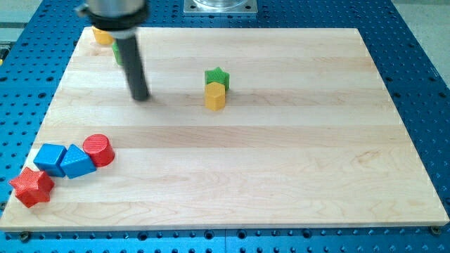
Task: Push the green circle into the green star
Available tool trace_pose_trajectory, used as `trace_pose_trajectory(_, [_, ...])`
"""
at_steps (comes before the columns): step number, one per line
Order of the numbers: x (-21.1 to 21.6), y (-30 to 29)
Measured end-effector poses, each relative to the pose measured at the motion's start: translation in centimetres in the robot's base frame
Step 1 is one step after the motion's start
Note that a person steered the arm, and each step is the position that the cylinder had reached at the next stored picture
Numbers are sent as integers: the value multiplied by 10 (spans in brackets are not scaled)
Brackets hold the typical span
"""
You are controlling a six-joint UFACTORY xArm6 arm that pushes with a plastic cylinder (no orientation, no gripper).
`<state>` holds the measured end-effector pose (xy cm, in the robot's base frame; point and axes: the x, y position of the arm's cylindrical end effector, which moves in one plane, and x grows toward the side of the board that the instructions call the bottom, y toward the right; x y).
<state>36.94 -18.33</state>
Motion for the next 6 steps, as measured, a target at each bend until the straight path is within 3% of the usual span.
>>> trace_pose_trajectory(1, [-48, -51])
trace_pose_trajectory(2, [-101, -40])
trace_pose_trajectory(3, [-101, 2])
trace_pose_trajectory(5, [-15, 85])
trace_pose_trajectory(6, [-44, 58])
